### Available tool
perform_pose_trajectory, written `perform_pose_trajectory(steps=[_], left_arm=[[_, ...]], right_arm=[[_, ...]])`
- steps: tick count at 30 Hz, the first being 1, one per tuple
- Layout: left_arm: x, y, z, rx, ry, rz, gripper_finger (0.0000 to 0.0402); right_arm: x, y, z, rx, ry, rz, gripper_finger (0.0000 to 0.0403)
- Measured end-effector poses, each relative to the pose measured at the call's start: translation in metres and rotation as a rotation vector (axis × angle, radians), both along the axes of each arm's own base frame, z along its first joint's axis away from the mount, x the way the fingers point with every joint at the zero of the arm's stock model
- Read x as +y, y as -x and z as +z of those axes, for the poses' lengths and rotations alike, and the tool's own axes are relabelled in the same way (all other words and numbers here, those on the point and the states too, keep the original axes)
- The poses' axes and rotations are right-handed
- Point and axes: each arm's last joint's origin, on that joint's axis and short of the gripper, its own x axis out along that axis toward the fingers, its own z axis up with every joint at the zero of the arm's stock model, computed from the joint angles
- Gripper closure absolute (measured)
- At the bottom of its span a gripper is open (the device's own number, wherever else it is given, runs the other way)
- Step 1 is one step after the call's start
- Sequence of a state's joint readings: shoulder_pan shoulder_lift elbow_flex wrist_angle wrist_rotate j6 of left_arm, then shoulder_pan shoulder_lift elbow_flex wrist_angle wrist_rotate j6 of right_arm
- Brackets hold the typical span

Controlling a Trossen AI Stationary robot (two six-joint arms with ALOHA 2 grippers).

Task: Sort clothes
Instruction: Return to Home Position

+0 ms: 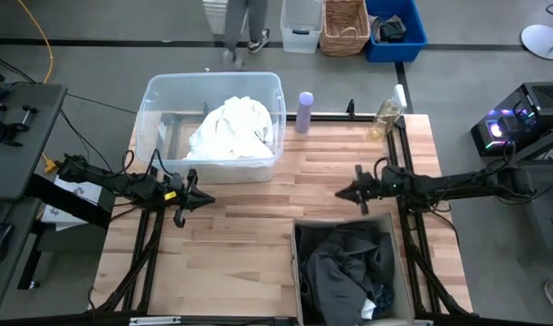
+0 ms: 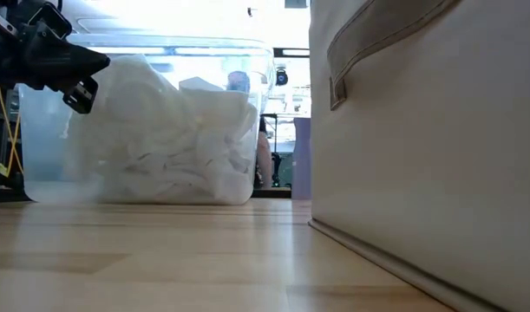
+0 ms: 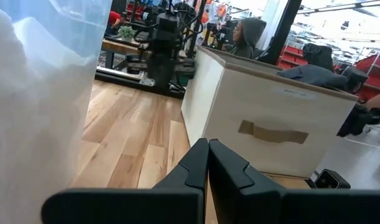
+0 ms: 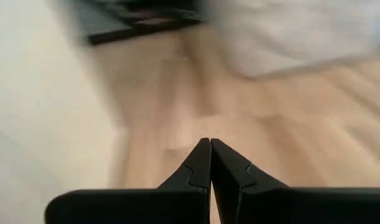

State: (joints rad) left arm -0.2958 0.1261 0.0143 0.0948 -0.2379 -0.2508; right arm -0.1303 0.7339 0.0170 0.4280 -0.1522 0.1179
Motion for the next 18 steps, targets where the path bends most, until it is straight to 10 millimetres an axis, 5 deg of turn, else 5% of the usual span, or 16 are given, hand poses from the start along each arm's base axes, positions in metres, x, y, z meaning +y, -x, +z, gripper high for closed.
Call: perform_pose_trajectory(steps=[4,7,18], left_arm=[[0.000,0.000,0.000,0.000,0.000,0.000,0.0401],[0.000,0.000,0.000,0.000,0.000,0.000,0.0401],[0.000,0.000,0.000,0.001,0.000,0.000,0.0401]], right_arm=[[0.008,0.000,0.007,-0.081,-0.024,0.308,0.0403],[0.010,0.000,0.007,-0.081,-0.058,0.369,0.0403],[-0.005,0.001,-0.002,0.029,0.045,-0.173,0.0403]])
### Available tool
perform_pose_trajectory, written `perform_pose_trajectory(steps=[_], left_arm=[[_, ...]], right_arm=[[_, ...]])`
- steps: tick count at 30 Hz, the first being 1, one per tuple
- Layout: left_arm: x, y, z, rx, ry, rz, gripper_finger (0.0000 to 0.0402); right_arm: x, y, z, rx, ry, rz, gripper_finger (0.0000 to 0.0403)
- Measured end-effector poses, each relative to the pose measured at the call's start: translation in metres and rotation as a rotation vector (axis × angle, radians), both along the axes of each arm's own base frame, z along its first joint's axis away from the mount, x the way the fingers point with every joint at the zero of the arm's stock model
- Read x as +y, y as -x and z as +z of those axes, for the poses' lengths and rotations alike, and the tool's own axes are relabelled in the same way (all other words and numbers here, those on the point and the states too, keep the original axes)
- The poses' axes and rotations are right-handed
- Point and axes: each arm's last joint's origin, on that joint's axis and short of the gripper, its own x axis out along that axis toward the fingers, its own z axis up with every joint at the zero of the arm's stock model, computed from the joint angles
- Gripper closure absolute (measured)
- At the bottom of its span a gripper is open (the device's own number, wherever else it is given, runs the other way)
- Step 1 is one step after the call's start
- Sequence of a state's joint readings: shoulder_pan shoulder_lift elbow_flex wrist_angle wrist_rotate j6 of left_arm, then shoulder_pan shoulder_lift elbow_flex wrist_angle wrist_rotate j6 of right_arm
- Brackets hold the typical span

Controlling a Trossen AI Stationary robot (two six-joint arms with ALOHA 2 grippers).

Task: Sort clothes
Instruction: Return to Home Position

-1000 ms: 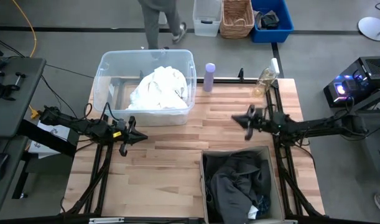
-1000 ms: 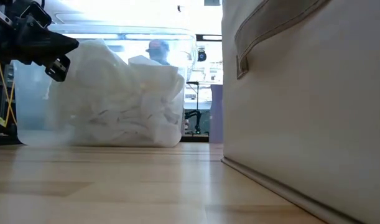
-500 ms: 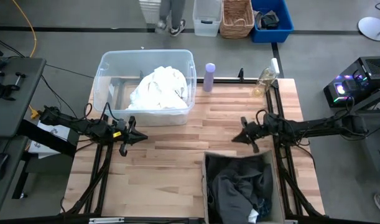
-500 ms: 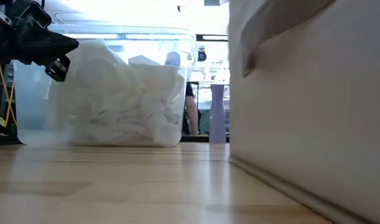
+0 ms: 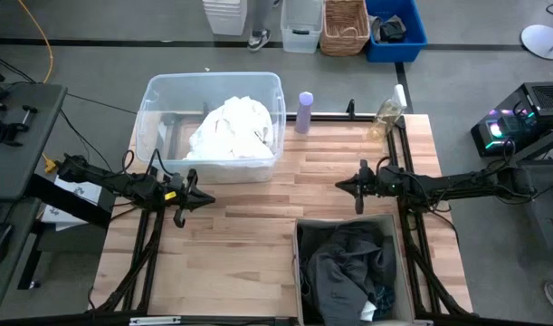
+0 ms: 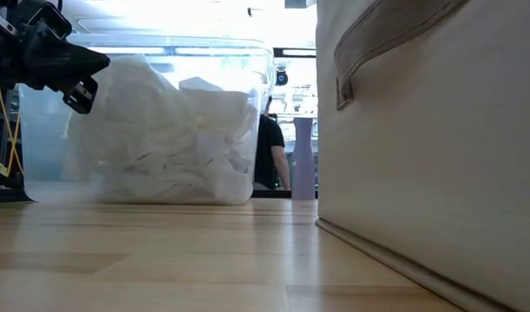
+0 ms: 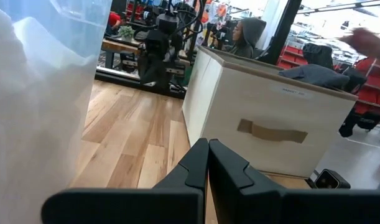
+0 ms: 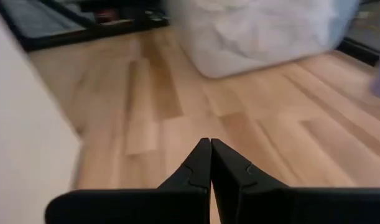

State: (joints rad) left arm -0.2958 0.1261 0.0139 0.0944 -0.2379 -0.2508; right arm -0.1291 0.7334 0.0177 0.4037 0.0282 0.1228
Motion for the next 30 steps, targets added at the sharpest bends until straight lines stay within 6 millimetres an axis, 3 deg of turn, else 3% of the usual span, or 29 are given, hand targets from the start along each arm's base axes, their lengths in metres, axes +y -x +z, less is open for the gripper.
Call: perform_pose_trajectory(steps=[4,10,23,30], left_arm=[[0.000,0.000,0.000,0.000,0.000,0.000,0.0401],[0.000,0.000,0.000,-0.002,0.001,0.000,0.0401],[0.000,0.000,0.000,0.000,0.000,0.000,0.0401],[0.000,-0.001,0.000,0.006,-0.002,0.003,0.0401]], right_arm=[[-0.001,0.002,-0.003,0.038,0.006,-0.029,0.0403],[0.004,0.021,0.004,0.016,0.005,-0.009,0.0402],[0.006,0.043,0.040,-0.375,0.049,-0.005,0.0402],[0.006,0.043,0.041,-0.393,0.052,-0.011,0.0402]])
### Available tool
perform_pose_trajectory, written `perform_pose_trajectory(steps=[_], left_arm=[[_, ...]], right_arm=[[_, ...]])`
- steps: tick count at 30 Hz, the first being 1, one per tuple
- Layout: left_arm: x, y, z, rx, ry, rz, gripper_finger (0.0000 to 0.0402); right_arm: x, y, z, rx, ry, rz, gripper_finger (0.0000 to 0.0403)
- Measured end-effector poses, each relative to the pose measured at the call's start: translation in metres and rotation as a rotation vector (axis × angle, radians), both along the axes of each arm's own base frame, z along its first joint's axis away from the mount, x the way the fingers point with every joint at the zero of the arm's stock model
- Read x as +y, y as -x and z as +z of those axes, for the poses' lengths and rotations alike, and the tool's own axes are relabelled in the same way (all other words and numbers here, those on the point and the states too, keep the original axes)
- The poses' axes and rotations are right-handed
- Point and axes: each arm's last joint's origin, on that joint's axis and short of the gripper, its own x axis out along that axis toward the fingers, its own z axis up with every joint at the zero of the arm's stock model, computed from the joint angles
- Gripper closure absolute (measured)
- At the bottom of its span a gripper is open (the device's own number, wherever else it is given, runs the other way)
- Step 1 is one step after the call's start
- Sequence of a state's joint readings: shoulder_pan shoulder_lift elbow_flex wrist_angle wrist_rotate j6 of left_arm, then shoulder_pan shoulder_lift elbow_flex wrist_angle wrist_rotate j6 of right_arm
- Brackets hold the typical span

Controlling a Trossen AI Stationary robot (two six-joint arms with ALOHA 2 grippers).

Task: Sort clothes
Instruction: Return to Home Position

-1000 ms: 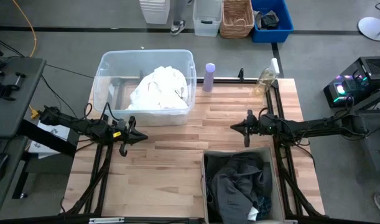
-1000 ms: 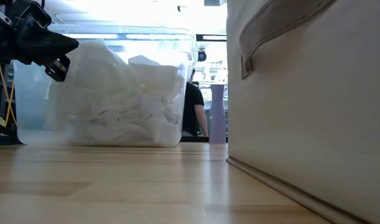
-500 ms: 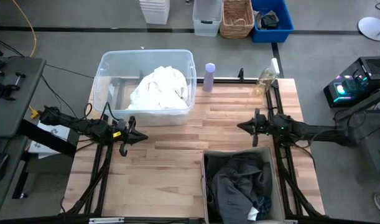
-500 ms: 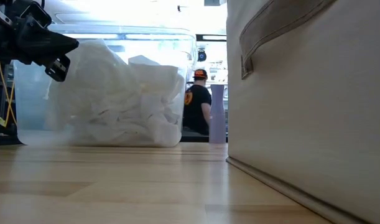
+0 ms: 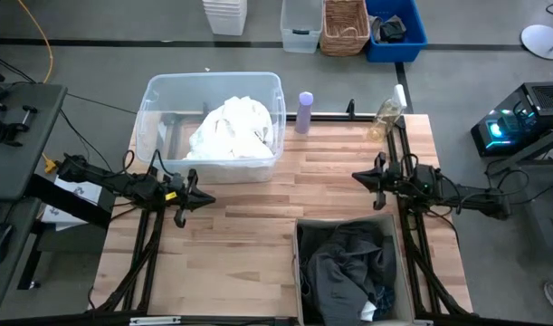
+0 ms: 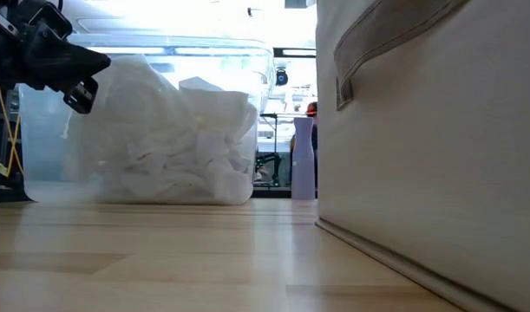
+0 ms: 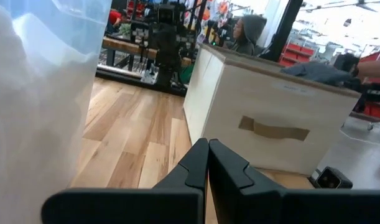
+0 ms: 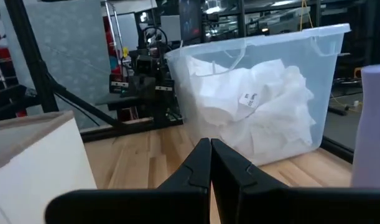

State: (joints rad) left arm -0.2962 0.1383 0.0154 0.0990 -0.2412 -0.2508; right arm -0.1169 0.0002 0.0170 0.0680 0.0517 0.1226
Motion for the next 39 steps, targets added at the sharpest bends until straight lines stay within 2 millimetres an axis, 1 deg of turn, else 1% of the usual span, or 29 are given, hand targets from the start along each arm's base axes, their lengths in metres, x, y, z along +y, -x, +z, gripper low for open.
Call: perform_pose_trajectory(steps=[10,14,17,19,24,39], left_arm=[[0.001,0.002,0.000,-0.001,0.000,0.000,0.0401],[0.004,0.008,0.006,-0.082,0.025,0.005,0.0401],[0.007,0.008,0.013,-0.157,0.042,0.016,0.0401],[0.009,0.008,0.016,-0.178,0.043,0.028,0.0401],[0.012,0.007,0.014,-0.165,0.035,0.060,0.0401],[0.011,0.007,0.013,-0.147,0.033,0.046,0.0401]], right_arm=[[0.000,-0.001,-0.005,0.058,-0.007,-0.004,0.0402],[0.000,-0.001,-0.007,0.076,-0.009,-0.005,0.0402],[0.000,-0.001,-0.007,0.079,-0.009,-0.004,0.0402],[0.000,-0.001,-0.007,0.074,-0.009,-0.003,0.0402],[0.000,-0.001,-0.007,0.078,-0.009,-0.002,0.0402],[0.000,-0.001,-0.007,0.079,-0.009,-0.001,0.0402]])
